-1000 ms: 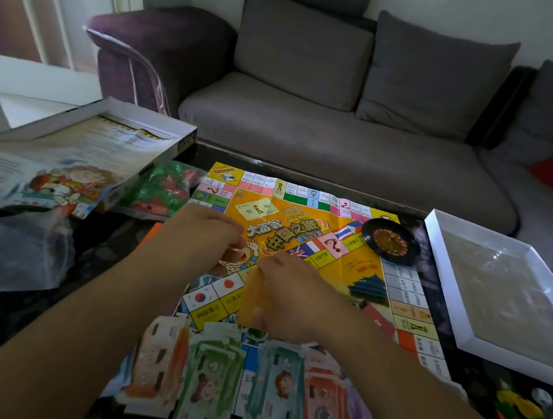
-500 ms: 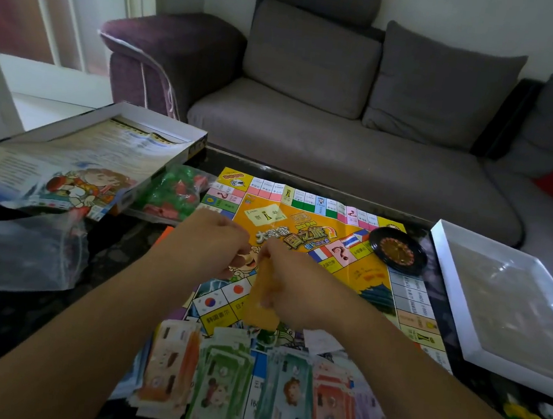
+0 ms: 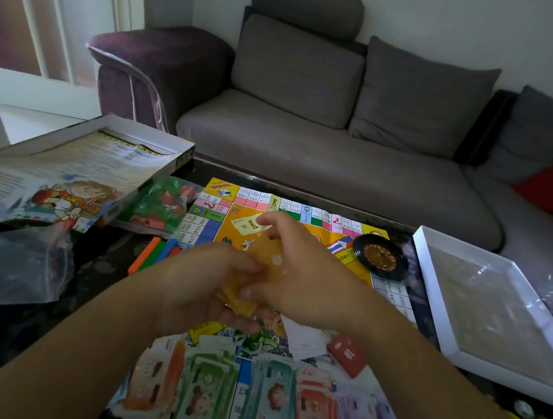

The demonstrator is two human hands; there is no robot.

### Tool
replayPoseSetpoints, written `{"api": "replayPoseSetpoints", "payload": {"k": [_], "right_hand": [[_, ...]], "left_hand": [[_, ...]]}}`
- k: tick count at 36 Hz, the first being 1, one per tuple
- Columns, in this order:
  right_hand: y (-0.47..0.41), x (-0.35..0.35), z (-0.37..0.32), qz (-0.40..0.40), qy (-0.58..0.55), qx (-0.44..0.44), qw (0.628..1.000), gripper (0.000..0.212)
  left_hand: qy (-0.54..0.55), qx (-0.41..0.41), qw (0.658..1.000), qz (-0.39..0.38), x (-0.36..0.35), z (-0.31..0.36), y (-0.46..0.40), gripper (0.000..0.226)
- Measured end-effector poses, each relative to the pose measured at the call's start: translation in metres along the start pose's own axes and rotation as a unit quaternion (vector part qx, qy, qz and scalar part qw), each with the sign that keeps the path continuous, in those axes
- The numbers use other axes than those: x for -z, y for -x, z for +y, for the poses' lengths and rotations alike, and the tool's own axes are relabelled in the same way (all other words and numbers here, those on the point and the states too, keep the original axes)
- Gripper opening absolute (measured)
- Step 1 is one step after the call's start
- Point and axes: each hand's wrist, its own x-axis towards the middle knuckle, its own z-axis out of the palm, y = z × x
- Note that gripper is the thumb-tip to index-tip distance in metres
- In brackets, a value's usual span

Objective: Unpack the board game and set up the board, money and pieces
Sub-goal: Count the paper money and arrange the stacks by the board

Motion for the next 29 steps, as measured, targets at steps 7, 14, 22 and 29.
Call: {"api": "replayPoseSetpoints", "payload": {"k": [7,14,22,29], "right_hand": [[0.005,-0.018,0.005,0.004,0.048,-0.005,0.999,0.112],[0.006,-0.022,0.013,-0.001,0.039,0.059,0.997,0.098],[0.01,-0.028,0.011,0.0,-0.014,0.087,0.996,0.114],[0.007,-0.031,0.013,0.02,-0.04,0.085,0.995,0.104]], "left_hand": [[0.054,-0.003,0.999,-0.004,-0.01,0.005,0.002,0.036],[0.063,0.023,0.997,-0.025,-0.015,0.011,0.012,0.018],[0.031,0.014,0.999,0.033,-0.014,0.005,0.008,0.038],[0.05,0.019,0.998,0.036,-0.013,0.003,0.006,0.039]]}}
